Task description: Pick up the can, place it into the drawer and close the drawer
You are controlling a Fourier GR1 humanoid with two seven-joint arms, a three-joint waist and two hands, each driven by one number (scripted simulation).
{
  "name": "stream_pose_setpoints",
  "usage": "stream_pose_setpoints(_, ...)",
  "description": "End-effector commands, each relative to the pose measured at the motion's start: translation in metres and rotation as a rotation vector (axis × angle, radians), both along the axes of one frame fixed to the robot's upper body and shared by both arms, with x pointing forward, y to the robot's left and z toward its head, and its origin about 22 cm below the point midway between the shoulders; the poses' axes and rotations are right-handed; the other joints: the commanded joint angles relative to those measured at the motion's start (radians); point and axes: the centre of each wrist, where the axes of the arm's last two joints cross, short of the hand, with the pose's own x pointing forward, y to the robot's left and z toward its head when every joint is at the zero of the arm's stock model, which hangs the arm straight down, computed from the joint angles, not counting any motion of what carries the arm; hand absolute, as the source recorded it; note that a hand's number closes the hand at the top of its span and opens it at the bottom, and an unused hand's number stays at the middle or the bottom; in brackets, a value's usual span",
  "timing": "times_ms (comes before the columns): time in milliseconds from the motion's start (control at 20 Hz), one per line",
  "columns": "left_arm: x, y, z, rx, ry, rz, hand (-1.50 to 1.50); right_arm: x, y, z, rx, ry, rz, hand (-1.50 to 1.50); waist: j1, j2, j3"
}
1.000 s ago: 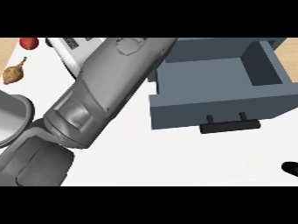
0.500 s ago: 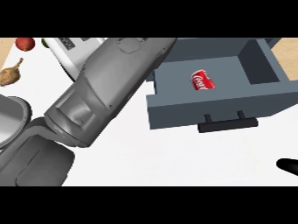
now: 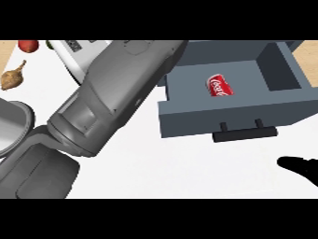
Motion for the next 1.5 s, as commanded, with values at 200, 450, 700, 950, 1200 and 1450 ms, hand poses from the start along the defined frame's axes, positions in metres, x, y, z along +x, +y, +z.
stream_pose_setpoints(200, 0.0, -0.001, 0.003, -0.055, -0.01, -0.004, -1.5, 0.034, 0.019, -0.016, -0.296, -0.023, -0.038, -1.5, 0.028, 0.001, 0.0)
stream_pose_setpoints(450, -0.002, -0.006, 0.017, -0.036, -0.029, -0.009, -1.5, 0.065, 0.028, -0.04, -0.445, 0.008, -0.061, -1.5, 0.066, -0.003, 0.0)
stream_pose_setpoints(700, 0.001, -0.003, 0.013, -0.013, -0.035, 0.011, -1.5, 0.101, 0.063, -0.05, -0.543, -0.003, -0.09, -1.5, 0.083, -0.007, -0.001)
stream_pose_setpoints(950, 0.004, 0.004, 0.011, -0.023, -0.017, -0.013, -1.5, 0.126, 0.078, -0.091, -0.667, 0.02, -0.104, -1.5, 0.094, -0.01, -0.001)
stream_pose_setpoints(1200, 0.013, 0.029, 0.004, -0.047, -0.028, 0.009, -1.5, 0.153, 0.089, -0.1, -0.706, 0.017, -0.119, -1.5, 0.105, -0.022, -0.002)
stream_pose_setpoints(1450, 0.01, 0.033, 0.021, -0.036, -0.012, 0.011, -1.5, 0.177, 0.075, -0.131, -0.734, 0.017, -0.198, -1.5, 0.135, -0.027, -0.002)
